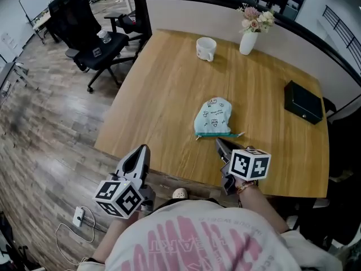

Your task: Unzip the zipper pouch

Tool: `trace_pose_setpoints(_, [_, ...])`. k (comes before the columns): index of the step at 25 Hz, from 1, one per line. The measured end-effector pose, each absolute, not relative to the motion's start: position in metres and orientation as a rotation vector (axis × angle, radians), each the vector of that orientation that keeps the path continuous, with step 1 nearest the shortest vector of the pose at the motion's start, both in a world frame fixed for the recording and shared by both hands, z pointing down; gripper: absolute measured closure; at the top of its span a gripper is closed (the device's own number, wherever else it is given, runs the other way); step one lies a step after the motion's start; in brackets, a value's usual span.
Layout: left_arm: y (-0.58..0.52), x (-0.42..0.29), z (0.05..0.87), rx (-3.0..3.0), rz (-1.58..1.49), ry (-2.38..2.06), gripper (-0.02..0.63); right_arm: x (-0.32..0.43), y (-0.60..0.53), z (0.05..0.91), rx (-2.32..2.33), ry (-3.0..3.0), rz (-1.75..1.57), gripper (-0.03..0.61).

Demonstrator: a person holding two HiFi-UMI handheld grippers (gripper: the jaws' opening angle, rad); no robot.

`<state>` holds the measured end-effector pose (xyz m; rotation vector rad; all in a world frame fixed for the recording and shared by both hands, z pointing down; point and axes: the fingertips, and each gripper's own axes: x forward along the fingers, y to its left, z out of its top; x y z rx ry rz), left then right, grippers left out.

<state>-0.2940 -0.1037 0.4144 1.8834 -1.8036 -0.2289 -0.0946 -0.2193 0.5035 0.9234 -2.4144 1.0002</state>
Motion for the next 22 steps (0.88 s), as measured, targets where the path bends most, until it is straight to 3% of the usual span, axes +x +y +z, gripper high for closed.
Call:
trace_pose_setpoints(7, [-0.116,-0.32,0.426,1.876,-0.227,-1.77,0.612,-0.121,-0.243,0.519,0.859,-2.331,0.664,0.578])
trace_pose_setpoints(15, [-0.113,-0.341,0.436,1.811,-0.275,-1.777,0.612,-0.141,-0.245,0.549,0.454,-2.13,0.267,0.361])
trace_pose_setpoints(22, [-0.113,-0.353,0.44,1.78,-0.295,-1.785,0.612,-0.144,-0.25,0.569,0.36,-2.035,0.224,0.349])
